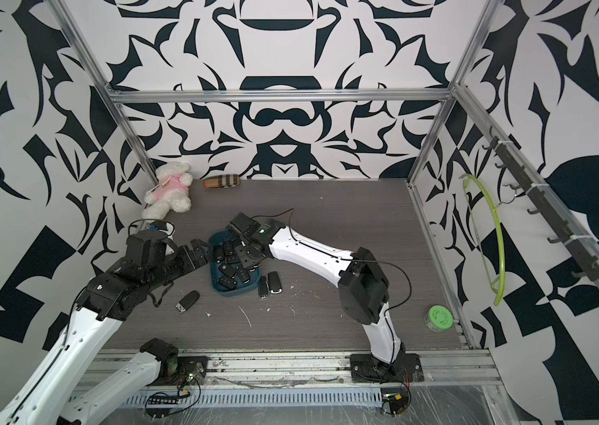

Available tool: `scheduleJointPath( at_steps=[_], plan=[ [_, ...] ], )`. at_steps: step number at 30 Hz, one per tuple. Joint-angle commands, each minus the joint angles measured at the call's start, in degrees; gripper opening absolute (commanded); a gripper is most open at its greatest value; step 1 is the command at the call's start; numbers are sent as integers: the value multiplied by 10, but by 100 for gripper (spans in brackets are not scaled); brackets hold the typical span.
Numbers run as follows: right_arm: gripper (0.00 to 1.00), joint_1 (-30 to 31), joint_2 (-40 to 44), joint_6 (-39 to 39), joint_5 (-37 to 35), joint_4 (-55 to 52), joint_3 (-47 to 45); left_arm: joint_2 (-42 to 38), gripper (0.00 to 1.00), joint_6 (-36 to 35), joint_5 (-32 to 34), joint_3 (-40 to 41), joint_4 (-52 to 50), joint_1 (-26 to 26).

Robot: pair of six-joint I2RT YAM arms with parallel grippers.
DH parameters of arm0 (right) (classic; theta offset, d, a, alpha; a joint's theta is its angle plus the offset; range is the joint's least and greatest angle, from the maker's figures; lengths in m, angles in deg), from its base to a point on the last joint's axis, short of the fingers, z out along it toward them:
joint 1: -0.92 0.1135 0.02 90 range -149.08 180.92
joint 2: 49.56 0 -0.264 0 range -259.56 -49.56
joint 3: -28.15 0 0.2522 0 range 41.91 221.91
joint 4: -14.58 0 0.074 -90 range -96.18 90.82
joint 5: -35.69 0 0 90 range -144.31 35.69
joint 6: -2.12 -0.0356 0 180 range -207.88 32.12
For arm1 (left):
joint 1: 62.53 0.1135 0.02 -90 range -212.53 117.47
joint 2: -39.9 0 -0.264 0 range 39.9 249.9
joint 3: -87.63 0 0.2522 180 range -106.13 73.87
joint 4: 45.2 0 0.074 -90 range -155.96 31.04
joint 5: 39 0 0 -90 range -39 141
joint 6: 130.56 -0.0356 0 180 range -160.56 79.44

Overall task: Place the car key into the storage box
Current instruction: Place the car key in the storage box.

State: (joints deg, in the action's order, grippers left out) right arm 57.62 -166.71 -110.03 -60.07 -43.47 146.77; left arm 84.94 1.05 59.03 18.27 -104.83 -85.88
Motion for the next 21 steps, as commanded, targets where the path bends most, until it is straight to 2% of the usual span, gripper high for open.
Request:
scheduleJointPath(
  at_steps=[1,8,15,17,21],
  plan=[
    [32,19,-34,20,12,1,45,-20,99,8,44,-13,-49,2],
    [32,45,-106,28,34,13,96,-48,99,14,57,-12,-68,2],
    [32,62,-147,29,42,14,110,-47,99,15,54,-12,-68,2],
    [36,64,-148,29,40,13,110,-44,99,15,50,-12,-66,2],
    [53,64,-131,28,32,18,104,-41,99,15,44,-11,-63,2]
  ],
)
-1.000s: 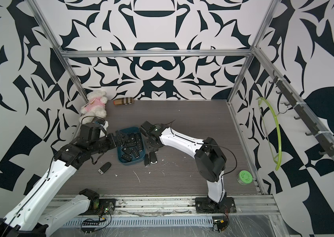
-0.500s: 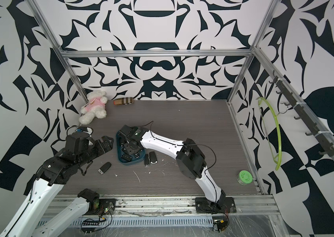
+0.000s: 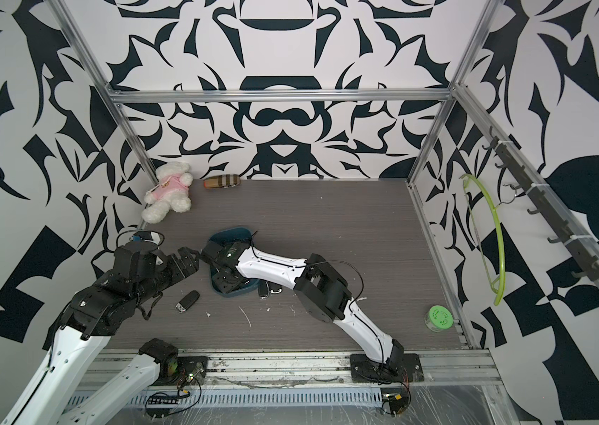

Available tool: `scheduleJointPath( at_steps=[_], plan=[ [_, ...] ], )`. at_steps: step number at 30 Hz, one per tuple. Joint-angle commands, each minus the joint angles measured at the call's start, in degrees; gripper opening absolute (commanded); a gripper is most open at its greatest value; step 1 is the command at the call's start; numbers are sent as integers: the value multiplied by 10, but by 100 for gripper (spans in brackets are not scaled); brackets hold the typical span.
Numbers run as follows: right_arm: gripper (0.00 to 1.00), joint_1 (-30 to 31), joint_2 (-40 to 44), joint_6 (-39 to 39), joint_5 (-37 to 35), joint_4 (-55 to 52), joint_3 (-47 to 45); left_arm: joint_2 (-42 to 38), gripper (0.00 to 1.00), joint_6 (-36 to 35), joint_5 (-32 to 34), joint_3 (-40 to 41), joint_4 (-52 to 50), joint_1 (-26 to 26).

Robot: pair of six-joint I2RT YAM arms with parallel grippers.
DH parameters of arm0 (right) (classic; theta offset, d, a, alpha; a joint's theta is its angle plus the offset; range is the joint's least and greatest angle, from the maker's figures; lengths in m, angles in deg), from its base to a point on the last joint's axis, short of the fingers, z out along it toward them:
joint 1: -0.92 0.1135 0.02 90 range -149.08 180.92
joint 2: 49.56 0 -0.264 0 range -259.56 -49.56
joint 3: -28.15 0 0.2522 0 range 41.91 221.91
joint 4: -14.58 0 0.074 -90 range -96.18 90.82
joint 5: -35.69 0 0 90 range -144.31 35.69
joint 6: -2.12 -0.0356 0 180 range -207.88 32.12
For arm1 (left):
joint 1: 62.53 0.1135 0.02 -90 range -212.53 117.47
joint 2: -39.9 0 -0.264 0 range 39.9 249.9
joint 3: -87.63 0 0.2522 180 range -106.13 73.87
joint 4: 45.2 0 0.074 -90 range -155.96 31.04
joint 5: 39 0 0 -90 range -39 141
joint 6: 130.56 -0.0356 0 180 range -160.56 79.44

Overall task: Place the car key into the storage box
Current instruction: Place the car key in the storage box.

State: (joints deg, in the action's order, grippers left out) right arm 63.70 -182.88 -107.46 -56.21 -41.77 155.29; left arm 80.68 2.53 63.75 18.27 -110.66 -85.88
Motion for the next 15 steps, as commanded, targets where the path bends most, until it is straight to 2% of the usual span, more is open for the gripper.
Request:
scheduleJointPath(
  at_steps=[1,9,13,15],
  plan=[
    [56,2,36,2,-10,1,17,2,99,1,-5,-10,-3,2],
    [61,-16,96,-21,-19,9,-14,6,99,3,-22,-3,11,2],
    [69,-32,142,-41,-33,20,-59,12,99,3,-44,4,25,2],
    [76,-41,169,-56,-44,28,-90,17,99,1,-62,9,38,2]
  ],
)
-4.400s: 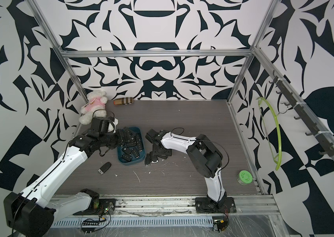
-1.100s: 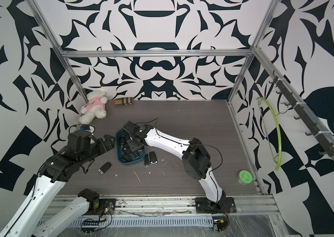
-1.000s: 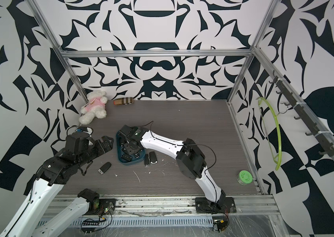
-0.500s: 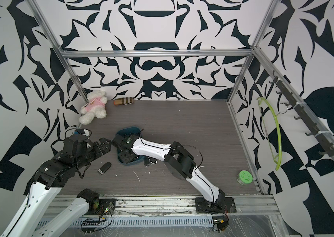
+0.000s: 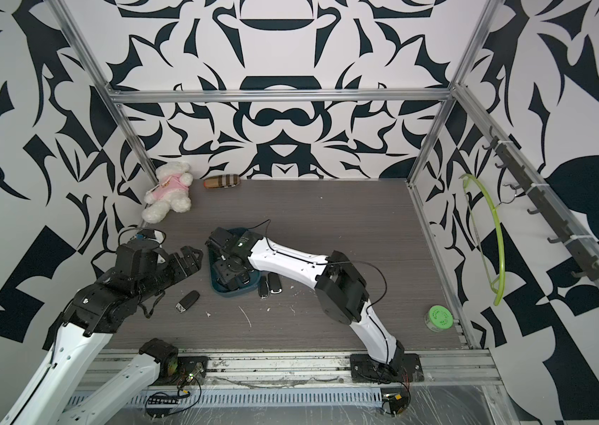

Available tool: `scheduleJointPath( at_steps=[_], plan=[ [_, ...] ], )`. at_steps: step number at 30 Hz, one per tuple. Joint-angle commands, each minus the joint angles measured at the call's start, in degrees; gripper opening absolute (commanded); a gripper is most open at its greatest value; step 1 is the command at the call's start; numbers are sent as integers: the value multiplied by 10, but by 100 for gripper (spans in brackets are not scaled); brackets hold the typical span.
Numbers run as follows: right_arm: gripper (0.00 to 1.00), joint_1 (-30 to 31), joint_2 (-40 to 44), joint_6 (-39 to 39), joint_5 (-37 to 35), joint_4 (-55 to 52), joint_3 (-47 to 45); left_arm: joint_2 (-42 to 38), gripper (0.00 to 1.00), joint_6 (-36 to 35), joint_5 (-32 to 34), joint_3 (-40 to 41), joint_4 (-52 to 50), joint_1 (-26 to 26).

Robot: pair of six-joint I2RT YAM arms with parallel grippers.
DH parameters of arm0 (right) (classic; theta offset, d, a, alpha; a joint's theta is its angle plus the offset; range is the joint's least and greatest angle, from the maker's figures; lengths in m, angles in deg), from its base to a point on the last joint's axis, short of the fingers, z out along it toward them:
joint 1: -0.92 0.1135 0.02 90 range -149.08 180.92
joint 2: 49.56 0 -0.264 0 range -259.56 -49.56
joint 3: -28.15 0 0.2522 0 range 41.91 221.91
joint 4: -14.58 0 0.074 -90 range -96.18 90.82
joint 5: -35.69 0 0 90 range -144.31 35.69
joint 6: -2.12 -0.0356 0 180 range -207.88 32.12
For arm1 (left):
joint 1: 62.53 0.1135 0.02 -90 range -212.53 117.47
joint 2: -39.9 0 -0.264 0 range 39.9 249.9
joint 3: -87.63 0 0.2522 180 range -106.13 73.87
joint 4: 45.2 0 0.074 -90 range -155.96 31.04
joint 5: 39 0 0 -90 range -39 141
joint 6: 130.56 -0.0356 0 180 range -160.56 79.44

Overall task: Place the car key into the storage box
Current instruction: Place the car key in the storage box.

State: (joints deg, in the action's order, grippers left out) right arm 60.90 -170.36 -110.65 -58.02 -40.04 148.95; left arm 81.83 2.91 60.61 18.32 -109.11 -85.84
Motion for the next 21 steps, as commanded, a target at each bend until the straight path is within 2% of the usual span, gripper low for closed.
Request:
scheduleJointPath(
  at_steps=[1,7,13,21],
  plan=[
    [80,-18,57,-30,-31,14,-44,11,99,-5,-42,11,30,2],
    [99,-35,126,-62,-63,22,-136,55,99,-19,-125,22,80,2],
    [100,-36,174,-90,-99,22,-218,101,99,-37,-186,28,117,1],
    [100,-33,202,-121,-106,31,-323,139,99,-37,-217,26,141,1]
  ],
)
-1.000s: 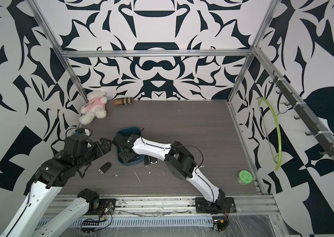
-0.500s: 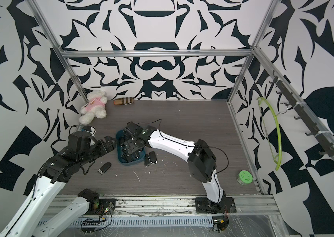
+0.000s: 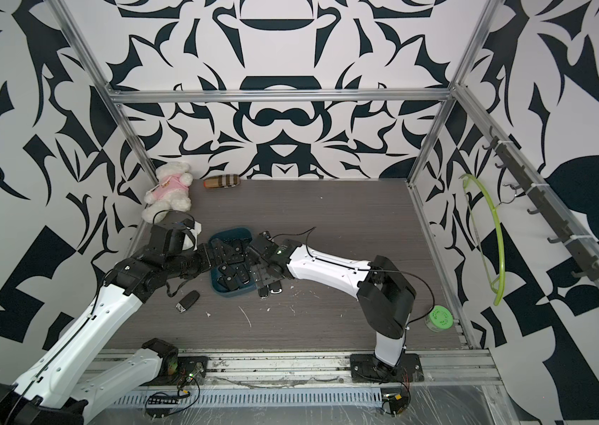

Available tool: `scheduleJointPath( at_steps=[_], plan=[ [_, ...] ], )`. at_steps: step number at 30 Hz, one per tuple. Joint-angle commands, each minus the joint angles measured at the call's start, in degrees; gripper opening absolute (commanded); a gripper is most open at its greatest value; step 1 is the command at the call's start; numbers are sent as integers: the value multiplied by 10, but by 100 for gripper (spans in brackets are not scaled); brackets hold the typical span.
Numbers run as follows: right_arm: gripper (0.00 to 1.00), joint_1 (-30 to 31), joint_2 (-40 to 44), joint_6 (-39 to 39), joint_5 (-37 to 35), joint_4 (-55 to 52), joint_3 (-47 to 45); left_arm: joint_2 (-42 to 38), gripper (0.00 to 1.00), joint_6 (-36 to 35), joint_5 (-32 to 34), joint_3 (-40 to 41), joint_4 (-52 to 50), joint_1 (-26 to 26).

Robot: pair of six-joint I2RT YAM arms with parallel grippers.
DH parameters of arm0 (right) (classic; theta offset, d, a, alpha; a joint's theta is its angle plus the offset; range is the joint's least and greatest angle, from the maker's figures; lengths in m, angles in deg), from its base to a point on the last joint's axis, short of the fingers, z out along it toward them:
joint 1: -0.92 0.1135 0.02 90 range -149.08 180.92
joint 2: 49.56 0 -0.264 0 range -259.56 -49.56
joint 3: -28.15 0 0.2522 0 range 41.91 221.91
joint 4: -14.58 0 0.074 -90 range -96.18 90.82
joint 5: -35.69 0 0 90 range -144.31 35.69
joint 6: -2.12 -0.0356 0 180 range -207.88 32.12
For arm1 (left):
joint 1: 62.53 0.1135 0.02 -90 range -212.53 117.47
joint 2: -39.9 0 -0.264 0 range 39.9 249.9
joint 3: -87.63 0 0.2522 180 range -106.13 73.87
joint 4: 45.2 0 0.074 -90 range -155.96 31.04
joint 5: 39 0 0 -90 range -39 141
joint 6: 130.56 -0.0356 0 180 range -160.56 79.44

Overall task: Place the car key into the storage box
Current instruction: Place the car key in the storage box, then pick up the car key from the center of the board.

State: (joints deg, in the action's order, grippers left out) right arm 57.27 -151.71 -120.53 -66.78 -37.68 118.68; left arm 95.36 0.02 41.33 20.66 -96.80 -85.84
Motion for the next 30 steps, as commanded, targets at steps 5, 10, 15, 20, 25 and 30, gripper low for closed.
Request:
scheduleJointPath(
  at_steps=[5,10,15,20,25,30],
  plan=[
    [91,21,-4,-31,-21,16,-48,13,99,-9,-27,3,16,1],
    [86,31,-30,-36,-11,30,-56,12,99,-9,-25,3,15,1],
    [84,33,-55,-37,-4,40,-57,10,99,-10,-20,2,7,2],
    [81,33,-62,-33,-4,44,-63,4,99,-13,-16,0,1,1],
    [81,32,-60,-22,-2,39,-59,8,99,-12,-17,3,4,1],
    [76,17,-70,-34,-4,42,-57,14,99,-11,-20,2,8,1]
  ],
)
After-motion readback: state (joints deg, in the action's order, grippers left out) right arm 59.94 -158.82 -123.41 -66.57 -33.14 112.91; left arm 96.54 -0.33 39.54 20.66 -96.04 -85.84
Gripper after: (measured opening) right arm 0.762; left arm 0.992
